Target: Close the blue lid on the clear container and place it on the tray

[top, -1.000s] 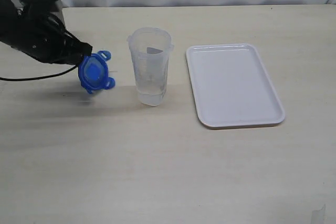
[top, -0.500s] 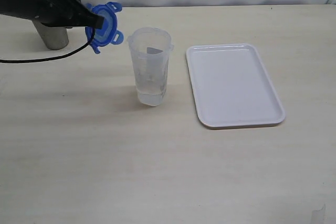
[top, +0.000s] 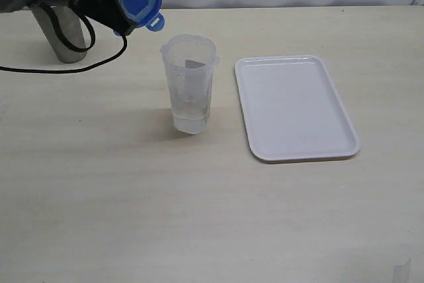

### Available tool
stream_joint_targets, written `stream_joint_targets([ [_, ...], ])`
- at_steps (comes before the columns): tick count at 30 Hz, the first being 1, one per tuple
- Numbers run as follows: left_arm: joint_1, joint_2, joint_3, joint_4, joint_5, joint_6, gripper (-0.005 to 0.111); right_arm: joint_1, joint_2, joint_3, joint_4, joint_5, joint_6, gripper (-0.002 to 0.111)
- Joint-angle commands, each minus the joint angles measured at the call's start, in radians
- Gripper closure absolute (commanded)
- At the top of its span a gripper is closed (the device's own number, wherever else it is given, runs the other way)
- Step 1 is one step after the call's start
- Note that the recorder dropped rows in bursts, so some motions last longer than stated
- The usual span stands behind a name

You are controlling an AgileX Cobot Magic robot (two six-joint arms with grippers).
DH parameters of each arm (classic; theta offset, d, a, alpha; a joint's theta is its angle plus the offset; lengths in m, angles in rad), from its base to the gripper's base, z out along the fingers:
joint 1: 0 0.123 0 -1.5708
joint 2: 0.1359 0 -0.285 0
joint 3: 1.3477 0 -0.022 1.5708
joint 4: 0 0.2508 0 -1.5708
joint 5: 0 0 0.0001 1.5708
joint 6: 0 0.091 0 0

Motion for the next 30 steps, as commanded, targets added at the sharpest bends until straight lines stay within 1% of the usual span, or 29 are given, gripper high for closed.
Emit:
stream_joint_targets([
  [1, -0.003, -0.008, -0.014, 0.034, -0.109, -0.004, 0.107, -0.006, -0.005, 0.002, 0.005, -0.005, -0.001, 0.104],
  [5, -0.003, -0.008, -0.014, 0.034, -0.245, -0.002, 0.107, -0.006, -0.005, 0.002, 0.005, -0.005, -0.001, 0.104],
  [9, -0.008, -0.008, -0.014, 0.097, -0.253, -0.002, 0.107, -0.006, -0.005, 0.002, 0.005, -0.005, -0.001, 0.104],
  [10, -0.015, -0.008, -0.014, 0.143, -0.253, 0.007, 0.107, -0.006, -0.005, 0.002, 0.005, -0.005, -0.001, 0.104],
  [11, -0.032, -0.008, -0.014, 0.227, -0.252, 0.028, 0.107, -0.006, -0.005, 0.002, 0.005, -0.005, -0.001, 0.104],
  [13, -0.053, -0.008, -0.014, 0.322, -0.251, 0.048, 0.107, -0.006, -0.005, 0.002, 0.005, -0.005, -0.001, 0.104],
  [14, -0.067, -0.008, -0.014, 0.399, -0.237, 0.064, 0.107, -0.006, -0.005, 0.002, 0.005, -0.005, -0.001, 0.104],
  [16, -0.093, -0.008, -0.014, 0.48, -0.145, 0.088, 0.107, -0.006, -0.005, 0.002, 0.005, -0.005, -0.001, 0.104],
  [18, -0.1, -0.008, -0.014, 0.495, -0.051, 0.092, 0.107, -0.006, -0.005, 0.002, 0.005, -0.005, -0.001, 0.104],
  [20, -0.1, -0.008, -0.014, 0.493, -0.026, 0.092, 0.107, -0.006, -0.005, 0.002, 0.005, -0.005, -0.001, 0.104],
  [24, -0.1, -0.008, -0.014, 0.473, -0.087, 0.088, 0.107, -0.006, -0.005, 0.002, 0.005, -0.005, -0.001, 0.104],
  [30, -0.102, -0.008, -0.014, 0.471, -0.222, 0.088, 0.107, -0.006, -0.005, 0.002, 0.005, -0.005, -0.001, 0.104],
])
